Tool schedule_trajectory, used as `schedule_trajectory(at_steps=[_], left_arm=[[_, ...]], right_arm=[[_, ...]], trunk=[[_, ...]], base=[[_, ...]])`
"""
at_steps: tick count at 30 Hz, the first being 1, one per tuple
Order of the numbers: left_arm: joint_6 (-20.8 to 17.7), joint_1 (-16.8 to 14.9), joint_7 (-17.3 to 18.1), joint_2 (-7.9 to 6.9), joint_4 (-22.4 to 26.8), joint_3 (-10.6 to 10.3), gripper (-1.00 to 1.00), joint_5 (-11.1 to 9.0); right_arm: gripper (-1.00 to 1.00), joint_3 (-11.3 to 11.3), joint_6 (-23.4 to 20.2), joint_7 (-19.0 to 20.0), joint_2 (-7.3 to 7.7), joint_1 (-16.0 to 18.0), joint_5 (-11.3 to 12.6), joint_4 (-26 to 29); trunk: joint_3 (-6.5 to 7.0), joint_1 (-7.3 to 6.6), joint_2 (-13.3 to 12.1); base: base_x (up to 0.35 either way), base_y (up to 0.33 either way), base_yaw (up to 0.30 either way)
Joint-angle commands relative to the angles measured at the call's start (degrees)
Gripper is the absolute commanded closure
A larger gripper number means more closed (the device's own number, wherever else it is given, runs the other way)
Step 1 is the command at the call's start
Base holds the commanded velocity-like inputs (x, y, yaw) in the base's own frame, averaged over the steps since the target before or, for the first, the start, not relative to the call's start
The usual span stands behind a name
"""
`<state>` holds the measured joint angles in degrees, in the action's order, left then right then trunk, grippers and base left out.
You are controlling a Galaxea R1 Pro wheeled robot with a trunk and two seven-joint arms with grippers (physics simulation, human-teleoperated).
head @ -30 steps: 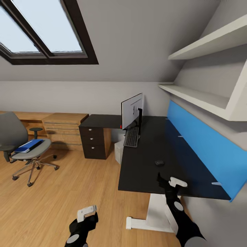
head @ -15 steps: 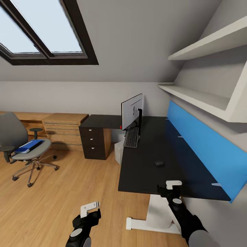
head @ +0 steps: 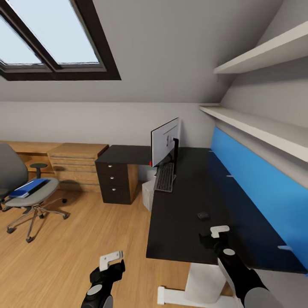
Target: In the bedroom, organize the workspace by keeping the computer under the desk, ensuring the monitor is on the desk, placing the keyboard on the desk next to the monitor, placing the mouse on the desk next to the keyboard, moving the folder from the swivel chair onto the desk next to the mouse, stacking the notebook on top of the folder with the pen on top of the notebook, and positioning the swivel chair next to the desk.
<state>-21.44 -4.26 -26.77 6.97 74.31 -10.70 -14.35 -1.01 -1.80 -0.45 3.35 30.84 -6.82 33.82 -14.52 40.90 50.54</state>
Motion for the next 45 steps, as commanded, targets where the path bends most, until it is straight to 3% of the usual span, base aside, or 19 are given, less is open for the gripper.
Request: schedule_trajectory(at_steps=[1,4,14,18,45], left_arm=[[-0.12,-0.04,-0.45,-0.02,0.06,-0.11,-1.00,-0.51],[-0.16,-0.04,-0.40,-0.27,0.05,-0.10,-1.00,-0.50],[-0.11,-0.04,-0.37,-0.37,-0.20,-0.06,-1.00,-0.55],[-0.10,-0.04,-0.39,-0.37,-0.79,-0.03,-1.00,-0.58],[-0.02,-0.04,-0.30,-0.29,-1.01,-0.19,-1.00,-0.59]], right_arm=[[-1.00,-0.15,0.28,0.52,0.20,0.02,-0.58,-0.46],[-1.00,-0.30,2.28,1.07,0.73,0.01,-0.57,-3.10],[-1.00,-0.38,3.05,1.52,2.34,0.04,-0.48,-3.74],[-1.00,-0.39,3.40,3.73,2.73,0.02,-0.48,-3.75],[-1.00,-0.47,3.65,5.11,4.10,0.04,-0.42,-3.83]], trunk=[[-0.08,0.04,0.05],[-0.08,0.04,0.05],[-0.08,0.04,0.05],[-0.08,0.04,0.05],[-0.08,0.04,0.05]], base=[[0.321,0.000,0.000],[0.319,0.000,0.000],[0.288,0.000,0.000],[0.244,0.000,0.000],[0.119,0.000,0.000]])
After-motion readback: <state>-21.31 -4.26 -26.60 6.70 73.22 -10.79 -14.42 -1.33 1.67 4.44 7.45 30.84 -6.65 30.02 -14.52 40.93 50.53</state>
